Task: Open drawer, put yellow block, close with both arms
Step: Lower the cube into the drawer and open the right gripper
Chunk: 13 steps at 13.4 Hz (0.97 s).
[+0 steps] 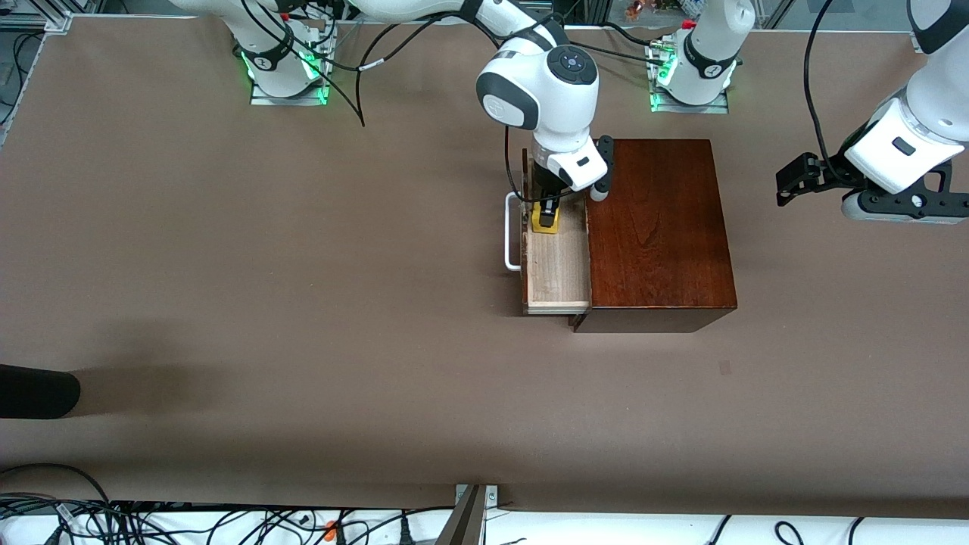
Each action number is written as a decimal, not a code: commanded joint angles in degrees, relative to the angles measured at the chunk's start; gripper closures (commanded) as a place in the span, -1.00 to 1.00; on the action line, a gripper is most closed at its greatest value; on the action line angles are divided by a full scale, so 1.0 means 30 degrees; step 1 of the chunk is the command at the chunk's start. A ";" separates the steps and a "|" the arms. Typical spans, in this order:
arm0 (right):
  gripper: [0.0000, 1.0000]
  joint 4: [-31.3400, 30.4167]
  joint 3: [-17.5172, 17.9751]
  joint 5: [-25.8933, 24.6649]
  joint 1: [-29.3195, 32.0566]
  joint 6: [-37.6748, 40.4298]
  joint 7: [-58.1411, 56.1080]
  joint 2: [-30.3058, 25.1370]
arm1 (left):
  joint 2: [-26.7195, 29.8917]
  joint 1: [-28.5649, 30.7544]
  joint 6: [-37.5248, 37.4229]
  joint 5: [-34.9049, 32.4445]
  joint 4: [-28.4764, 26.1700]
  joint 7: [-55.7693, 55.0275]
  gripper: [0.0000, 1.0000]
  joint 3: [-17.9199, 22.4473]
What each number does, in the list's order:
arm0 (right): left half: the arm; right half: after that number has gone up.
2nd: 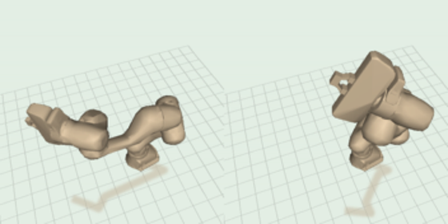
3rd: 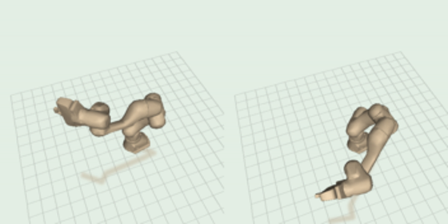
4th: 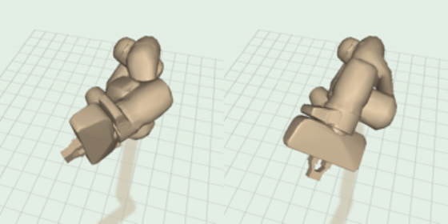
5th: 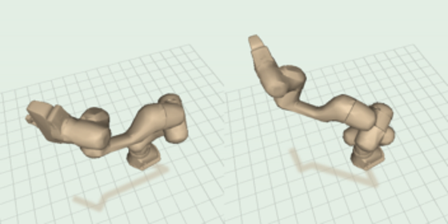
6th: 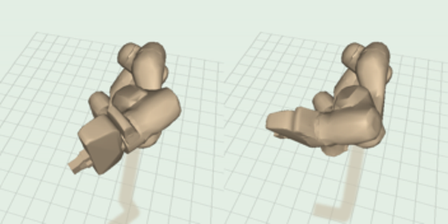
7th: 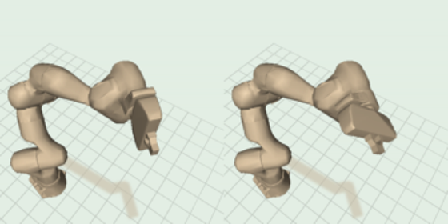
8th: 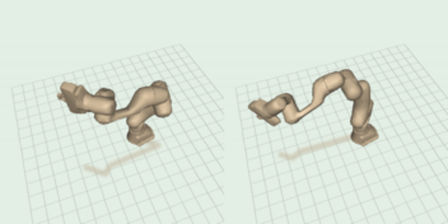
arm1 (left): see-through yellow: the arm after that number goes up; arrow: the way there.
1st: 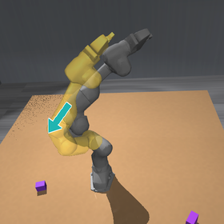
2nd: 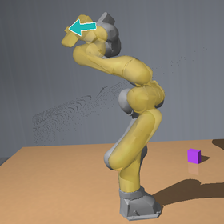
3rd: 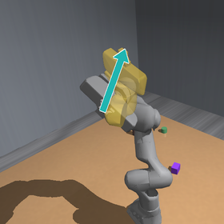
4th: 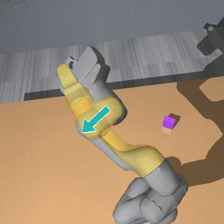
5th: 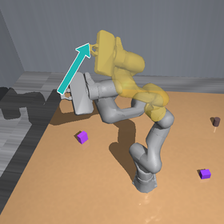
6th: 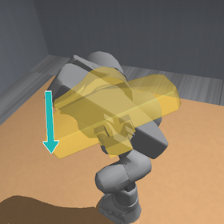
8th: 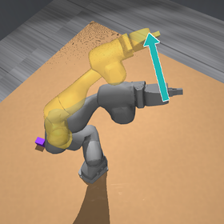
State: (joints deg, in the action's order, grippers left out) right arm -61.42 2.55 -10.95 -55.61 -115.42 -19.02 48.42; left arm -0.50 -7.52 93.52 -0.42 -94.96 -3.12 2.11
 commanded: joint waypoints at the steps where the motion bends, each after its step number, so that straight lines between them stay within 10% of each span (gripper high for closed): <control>1: 0.55 0.0582 0.0118 -0.0040 0.0138 -0.0284 -0.0370 0.0851 | -0.0186 0.0132 -0.0267 0.0081 0.0480 -0.0045 -1.00 -0.0057; 3: 0.26 0.0582 0.0118 0.0018 0.0167 -0.0315 -0.0341 0.0823 | -0.0128 0.0219 -0.0325 0.0110 0.0480 -0.0045 -1.00 -0.0028; 5: -0.99 0.0611 0.0234 0.0106 0.0430 -0.0256 -0.0341 0.0735 | -0.0157 0.0249 -0.0325 0.0110 0.0480 -0.0074 -1.00 -0.0086; 13: -1.00 0.2689 0.0235 0.2388 0.1074 0.3167 -0.0194 -0.0988 | -0.0157 0.0249 -0.0413 0.0345 0.0891 0.0219 -1.00 -0.0116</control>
State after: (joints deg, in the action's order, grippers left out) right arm -56.24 2.55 -6.24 -54.11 -110.34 -19.04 48.16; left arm -0.49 -7.31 93.50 -0.42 -93.86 -3.10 1.89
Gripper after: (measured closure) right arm 0.000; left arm 0.000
